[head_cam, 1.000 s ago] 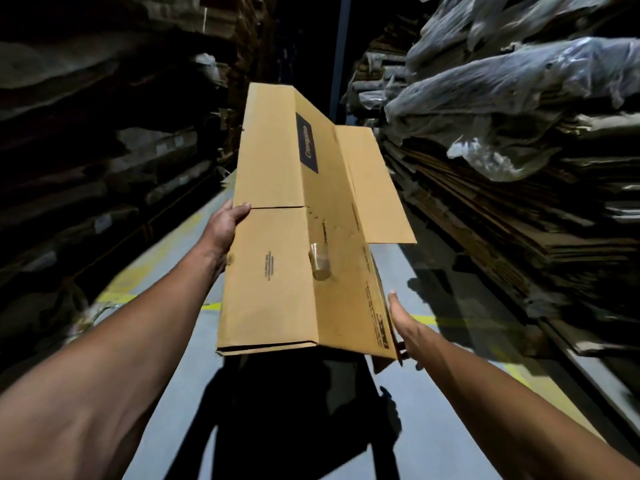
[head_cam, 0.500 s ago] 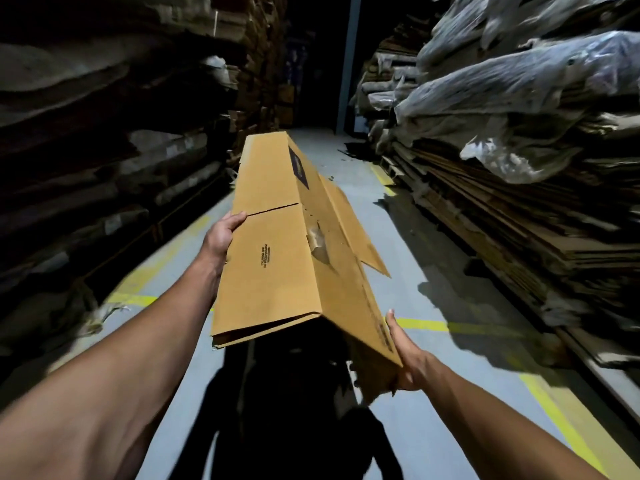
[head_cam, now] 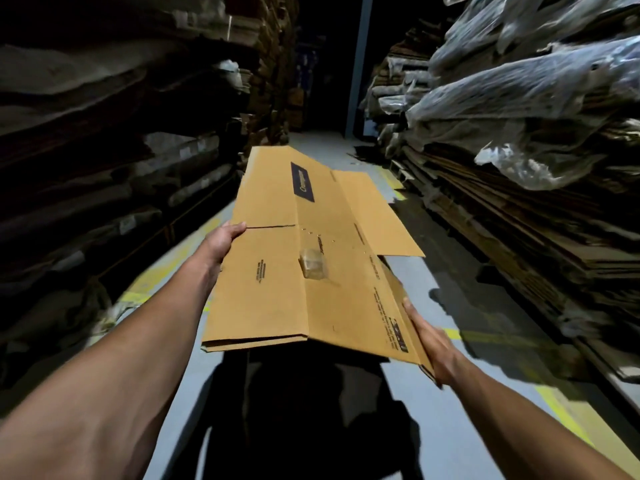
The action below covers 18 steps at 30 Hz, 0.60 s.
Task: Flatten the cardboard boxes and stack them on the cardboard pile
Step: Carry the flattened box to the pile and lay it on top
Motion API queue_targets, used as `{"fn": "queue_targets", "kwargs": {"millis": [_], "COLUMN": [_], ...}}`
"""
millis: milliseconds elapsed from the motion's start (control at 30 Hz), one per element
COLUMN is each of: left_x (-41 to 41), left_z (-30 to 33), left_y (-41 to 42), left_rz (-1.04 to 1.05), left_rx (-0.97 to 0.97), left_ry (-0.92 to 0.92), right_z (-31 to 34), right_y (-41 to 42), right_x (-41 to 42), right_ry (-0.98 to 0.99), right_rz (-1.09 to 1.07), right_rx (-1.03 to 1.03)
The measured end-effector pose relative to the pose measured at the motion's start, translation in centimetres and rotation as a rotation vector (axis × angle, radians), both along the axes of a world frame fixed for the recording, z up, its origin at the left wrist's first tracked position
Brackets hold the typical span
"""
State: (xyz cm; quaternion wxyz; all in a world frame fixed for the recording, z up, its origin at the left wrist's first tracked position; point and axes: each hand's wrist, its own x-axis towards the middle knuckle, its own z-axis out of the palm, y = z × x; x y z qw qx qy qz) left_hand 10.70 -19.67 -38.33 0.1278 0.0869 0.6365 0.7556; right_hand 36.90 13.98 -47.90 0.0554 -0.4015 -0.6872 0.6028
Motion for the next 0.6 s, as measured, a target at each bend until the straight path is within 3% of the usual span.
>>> {"fn": "queue_targets", "kwargs": {"millis": [133,233,367,500,600], "left_x": [2.3,3.5,2.0,1.9,1.5], "left_z": [0.7,1.0,0.3,0.2,-0.6], "left_y": [-0.5,-0.9,-2.3,-2.9,-3.4], "left_rz": [-0.031,-0.078,-0.102,-0.07,-0.055], "left_rx": [-0.215,-0.267,-0.258,-0.299,-0.467], "left_ry": [-0.035,-0.097,-0.214,-0.19,-0.06], "right_z": [0.2,1.6,2.8,3.0,3.4], "right_y": [1.4,1.6,2.7,4.2,3.7], "right_x": [0.6,-0.2,-1.4,-2.0,-2.3], "right_ry": [0.015,0.004,-0.076,-0.221,-0.282], "right_rz": [-0.255,-0.292,-0.238,-0.119,0.024], "right_rx": [0.267,0.491,0.626,0.523,0.424]}}
